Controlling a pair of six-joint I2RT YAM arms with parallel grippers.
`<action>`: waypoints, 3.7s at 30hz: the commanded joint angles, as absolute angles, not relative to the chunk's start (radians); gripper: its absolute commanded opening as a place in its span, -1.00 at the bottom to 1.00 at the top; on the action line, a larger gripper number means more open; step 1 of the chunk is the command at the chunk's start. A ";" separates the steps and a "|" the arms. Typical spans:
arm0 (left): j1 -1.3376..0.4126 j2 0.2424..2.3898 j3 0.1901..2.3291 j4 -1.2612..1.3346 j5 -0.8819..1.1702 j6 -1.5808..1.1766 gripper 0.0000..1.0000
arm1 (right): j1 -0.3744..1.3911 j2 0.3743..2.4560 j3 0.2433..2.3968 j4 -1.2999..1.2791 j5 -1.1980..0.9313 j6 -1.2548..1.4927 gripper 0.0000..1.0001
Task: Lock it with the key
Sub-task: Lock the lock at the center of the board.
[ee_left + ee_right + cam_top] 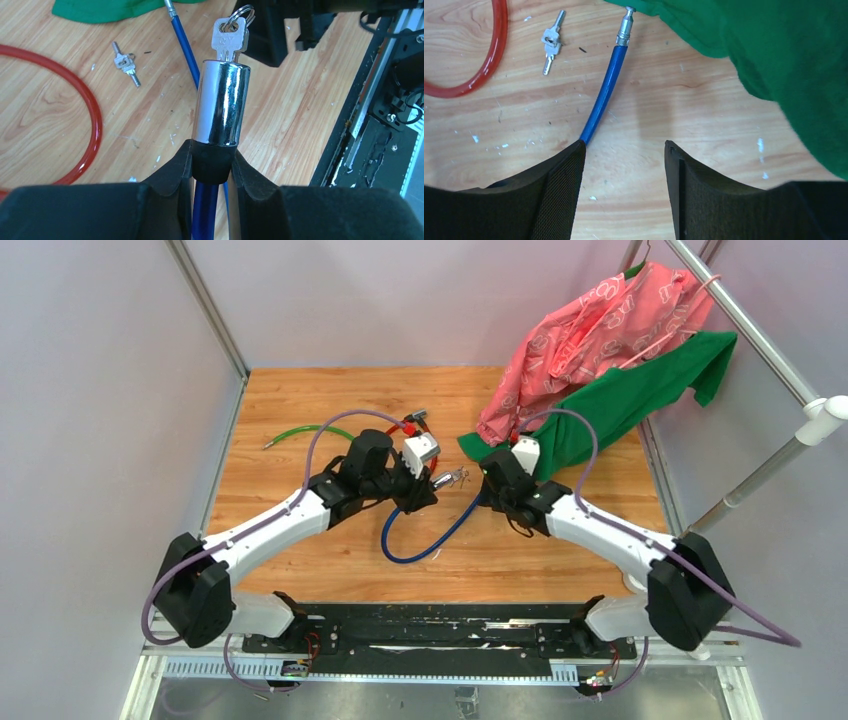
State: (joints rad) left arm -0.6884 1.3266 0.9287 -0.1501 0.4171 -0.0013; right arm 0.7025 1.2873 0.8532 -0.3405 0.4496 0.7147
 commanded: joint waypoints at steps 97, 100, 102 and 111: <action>-0.674 1.322 0.658 0.216 0.331 -0.172 -1.00 | 0.891 1.178 0.663 -0.016 -0.047 0.178 -1.00; -0.689 1.310 0.659 0.216 0.345 -0.140 -1.00 | 0.891 1.206 0.680 -0.009 -0.052 0.169 -1.00; -0.693 1.306 0.660 0.217 0.345 -0.140 -1.00 | 0.892 1.222 0.685 -0.009 -0.056 0.169 -1.00; -0.704 1.306 0.650 0.217 0.362 -0.157 -1.00 | 0.891 1.206 0.686 0.018 -0.046 0.173 -1.00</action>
State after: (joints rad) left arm -0.6868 1.3270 0.6392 0.1928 0.3393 -0.1673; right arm 0.8711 1.2304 0.6682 -0.0162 -0.0341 0.1650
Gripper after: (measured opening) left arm 0.244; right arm 0.062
